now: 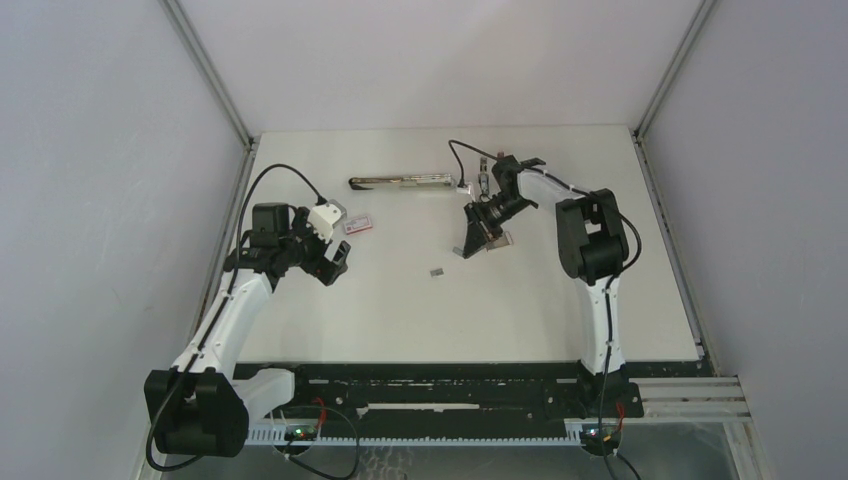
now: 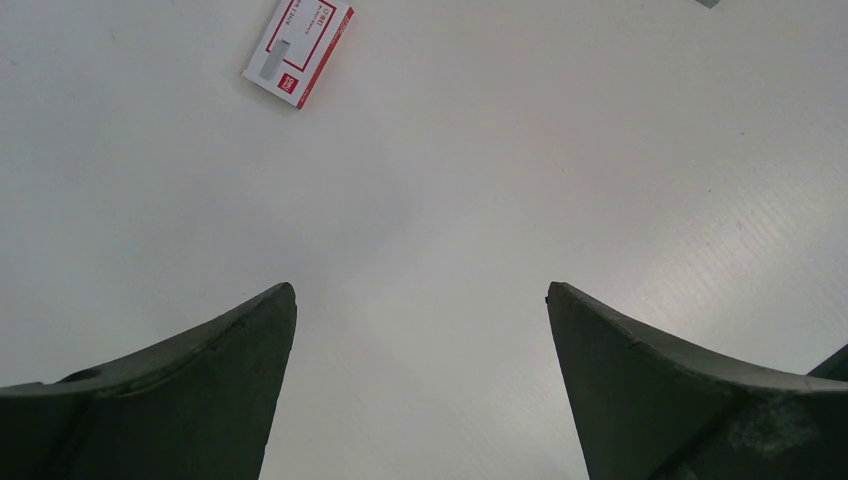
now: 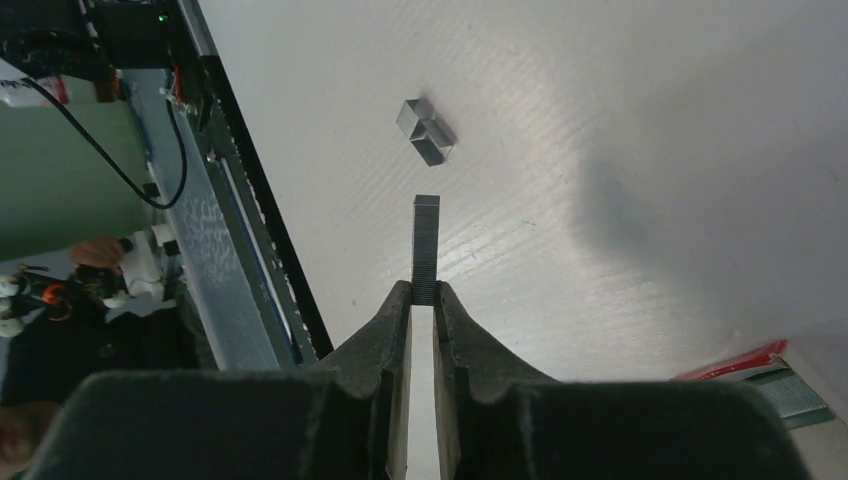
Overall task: Unload the staples from the stapler
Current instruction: Adjust the staple at the center of the board.
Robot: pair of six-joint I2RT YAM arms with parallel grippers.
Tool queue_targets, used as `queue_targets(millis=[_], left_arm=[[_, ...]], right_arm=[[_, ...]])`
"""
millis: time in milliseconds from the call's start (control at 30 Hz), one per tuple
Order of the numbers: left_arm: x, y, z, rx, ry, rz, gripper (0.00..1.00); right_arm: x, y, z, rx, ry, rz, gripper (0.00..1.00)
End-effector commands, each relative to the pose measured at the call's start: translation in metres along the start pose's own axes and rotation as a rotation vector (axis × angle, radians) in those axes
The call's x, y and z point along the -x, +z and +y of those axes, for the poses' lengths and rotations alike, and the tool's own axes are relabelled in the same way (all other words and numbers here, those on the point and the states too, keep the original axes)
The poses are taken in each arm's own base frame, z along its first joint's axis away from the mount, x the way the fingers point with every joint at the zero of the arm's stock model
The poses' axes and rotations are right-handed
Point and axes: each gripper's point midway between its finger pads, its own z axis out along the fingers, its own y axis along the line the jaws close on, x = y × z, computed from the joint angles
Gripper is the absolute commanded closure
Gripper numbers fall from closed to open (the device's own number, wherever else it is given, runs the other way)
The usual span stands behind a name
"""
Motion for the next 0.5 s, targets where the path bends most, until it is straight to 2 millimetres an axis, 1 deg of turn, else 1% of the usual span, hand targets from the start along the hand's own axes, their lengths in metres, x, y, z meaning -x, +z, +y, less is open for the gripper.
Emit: queue_targets(millis=[0, 133, 467], left_arm=[[0.0, 0.0, -0.001, -0.011, 0.001, -0.008, 0.0], [0.0, 0.001, 0.0, -0.01, 0.002, -0.007, 0.0], [-0.001, 0.001, 0.0, -0.011, 0.0, -0.004, 0.0]], right_arm=[[0.0, 0.007, 0.006, 0.067, 0.094, -0.014, 0.9], [-0.005, 0.017, 0.003, 0.093, 0.133, -0.004, 0.9], [-0.006, 0.036, 0.007, 0.13, 0.154, 0.031, 0.91]])
